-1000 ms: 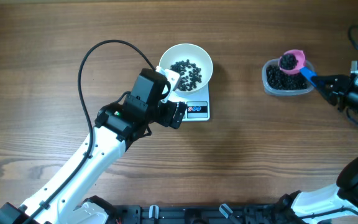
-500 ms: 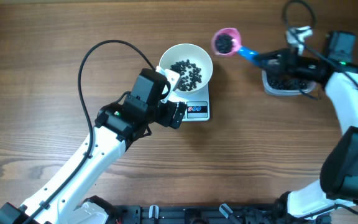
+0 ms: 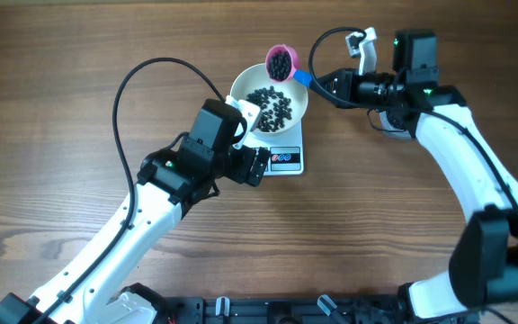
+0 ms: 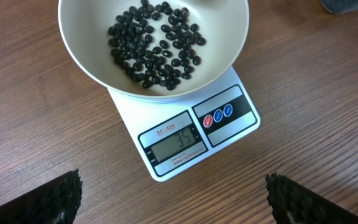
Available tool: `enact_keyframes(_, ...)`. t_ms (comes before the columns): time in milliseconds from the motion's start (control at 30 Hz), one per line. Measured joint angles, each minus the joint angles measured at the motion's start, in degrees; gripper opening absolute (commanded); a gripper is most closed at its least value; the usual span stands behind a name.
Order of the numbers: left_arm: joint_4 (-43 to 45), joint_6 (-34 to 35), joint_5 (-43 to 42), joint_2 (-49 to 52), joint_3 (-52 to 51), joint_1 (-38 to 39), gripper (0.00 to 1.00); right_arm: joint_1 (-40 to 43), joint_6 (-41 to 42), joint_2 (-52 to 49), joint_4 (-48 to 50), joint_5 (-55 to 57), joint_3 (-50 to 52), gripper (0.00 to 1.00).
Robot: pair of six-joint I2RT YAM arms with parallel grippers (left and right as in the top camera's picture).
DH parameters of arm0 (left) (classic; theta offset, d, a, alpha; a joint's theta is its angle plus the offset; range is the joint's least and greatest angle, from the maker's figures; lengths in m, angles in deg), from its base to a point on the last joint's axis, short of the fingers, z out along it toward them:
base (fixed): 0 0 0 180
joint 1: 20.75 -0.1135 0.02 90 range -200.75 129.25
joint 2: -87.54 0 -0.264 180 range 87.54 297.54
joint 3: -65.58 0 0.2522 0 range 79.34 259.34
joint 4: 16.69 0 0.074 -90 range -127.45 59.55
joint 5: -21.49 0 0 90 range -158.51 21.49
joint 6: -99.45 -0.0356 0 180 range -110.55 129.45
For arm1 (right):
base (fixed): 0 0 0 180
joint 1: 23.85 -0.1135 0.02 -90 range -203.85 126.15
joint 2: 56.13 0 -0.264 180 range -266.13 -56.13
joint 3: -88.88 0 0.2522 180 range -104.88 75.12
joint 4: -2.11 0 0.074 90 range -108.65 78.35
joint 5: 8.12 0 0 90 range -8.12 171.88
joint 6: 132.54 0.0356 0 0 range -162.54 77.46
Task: Scoop item into bowl and weigh 150g on scale
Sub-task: 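Carry the filled scoop left over the bowl and pour beans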
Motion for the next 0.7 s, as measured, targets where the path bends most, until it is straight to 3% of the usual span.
enact_keyframes(200,0.0,0.0,0.0,0.0,0.0,0.0,1.00,-4.4,-7.1,7.4,-3.5,11.0,0.0,0.04)
enact_keyframes(700,0.0,0.0,0.0,0.0,0.0,0.0,1.00,-11.6,-24.7,7.8,-5.4,28.7,0.0,0.04)
